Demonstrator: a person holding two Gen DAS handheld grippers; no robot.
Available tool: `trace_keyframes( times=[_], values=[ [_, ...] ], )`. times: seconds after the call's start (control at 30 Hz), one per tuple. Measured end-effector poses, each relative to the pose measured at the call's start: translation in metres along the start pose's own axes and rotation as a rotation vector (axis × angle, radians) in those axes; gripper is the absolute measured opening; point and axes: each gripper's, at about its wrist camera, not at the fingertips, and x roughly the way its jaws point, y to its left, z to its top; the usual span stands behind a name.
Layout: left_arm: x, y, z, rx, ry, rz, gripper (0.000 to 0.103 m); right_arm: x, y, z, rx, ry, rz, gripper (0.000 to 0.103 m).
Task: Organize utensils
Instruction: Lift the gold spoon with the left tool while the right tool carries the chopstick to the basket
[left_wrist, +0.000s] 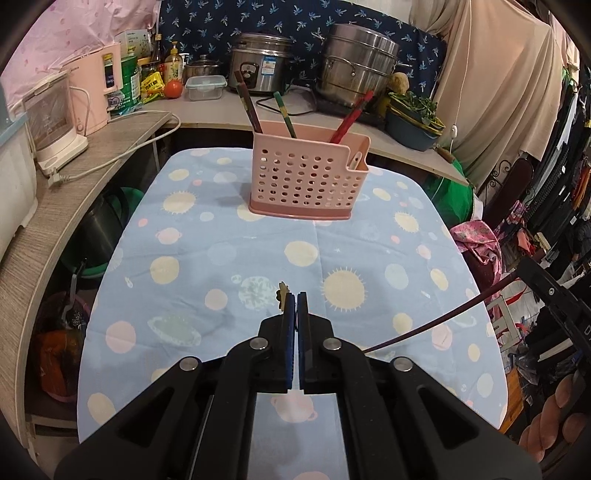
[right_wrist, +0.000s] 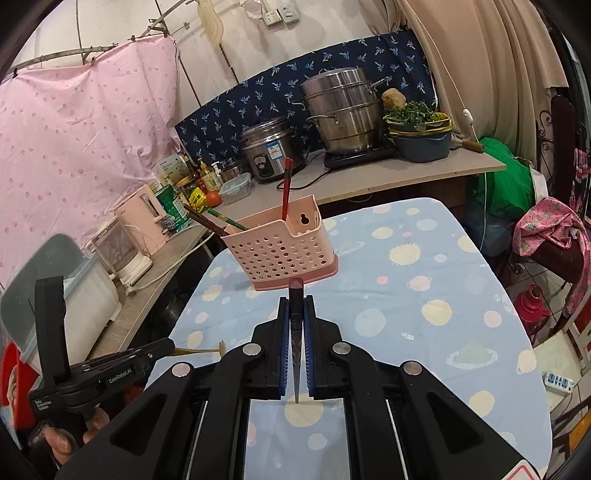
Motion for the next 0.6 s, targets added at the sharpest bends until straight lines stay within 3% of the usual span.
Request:
trace_keyframes(
  times=[0.6],
  values=[
    [-0.002,0.008,0.035,-0.014,-0.051,0.013,0.001,0.018,0.012,0.023,-0.014,-0.016,0.027,0.007]
  ],
)
